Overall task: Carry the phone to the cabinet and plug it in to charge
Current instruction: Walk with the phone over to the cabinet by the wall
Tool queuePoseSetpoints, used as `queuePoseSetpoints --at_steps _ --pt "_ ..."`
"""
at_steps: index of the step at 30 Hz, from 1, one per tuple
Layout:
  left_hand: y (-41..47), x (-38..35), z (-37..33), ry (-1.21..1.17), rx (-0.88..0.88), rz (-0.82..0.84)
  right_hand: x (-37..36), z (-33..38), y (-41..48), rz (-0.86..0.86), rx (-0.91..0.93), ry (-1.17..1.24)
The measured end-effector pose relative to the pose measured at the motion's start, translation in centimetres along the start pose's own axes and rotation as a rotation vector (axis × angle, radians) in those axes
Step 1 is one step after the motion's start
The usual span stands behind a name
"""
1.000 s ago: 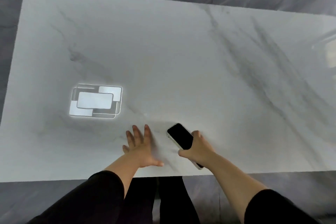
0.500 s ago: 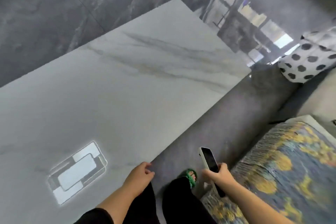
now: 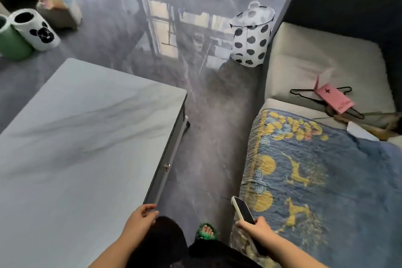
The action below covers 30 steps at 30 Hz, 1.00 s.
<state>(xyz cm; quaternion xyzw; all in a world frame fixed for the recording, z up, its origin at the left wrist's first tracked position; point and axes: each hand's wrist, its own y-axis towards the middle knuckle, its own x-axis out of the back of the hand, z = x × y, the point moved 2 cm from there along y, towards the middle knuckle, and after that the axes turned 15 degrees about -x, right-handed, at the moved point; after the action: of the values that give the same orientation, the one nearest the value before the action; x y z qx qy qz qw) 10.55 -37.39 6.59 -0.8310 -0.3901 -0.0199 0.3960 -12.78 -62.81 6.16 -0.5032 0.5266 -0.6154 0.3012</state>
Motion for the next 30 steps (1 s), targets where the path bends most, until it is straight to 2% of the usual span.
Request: queuePoseSetpoints --at_steps 10,14,20,25,30 --pt "14.2 1.2 -15.8 0.061 -0.040 0.136 8.3 18.5 0.7 0.002 0.068 0.156" --pt "20.5 2.1 -21.3 0.109 -0.025 0.214 11.6 25.3 0.4 0.035 0.002 0.241" --pt "29.6 1.0 -31.8 0.118 -0.120 0.305 17.4 33.4 0.9 0.102 -0.105 0.287" --pt "37.9 -1.4 -40.9 -0.026 -0.143 0.250 24.8 40.4 2.9 0.031 -0.114 0.211" --pt "44.8 -2.8 -46.7 -0.133 -0.055 0.132 32.2 50.9 5.8 -0.044 -0.020 0.063"
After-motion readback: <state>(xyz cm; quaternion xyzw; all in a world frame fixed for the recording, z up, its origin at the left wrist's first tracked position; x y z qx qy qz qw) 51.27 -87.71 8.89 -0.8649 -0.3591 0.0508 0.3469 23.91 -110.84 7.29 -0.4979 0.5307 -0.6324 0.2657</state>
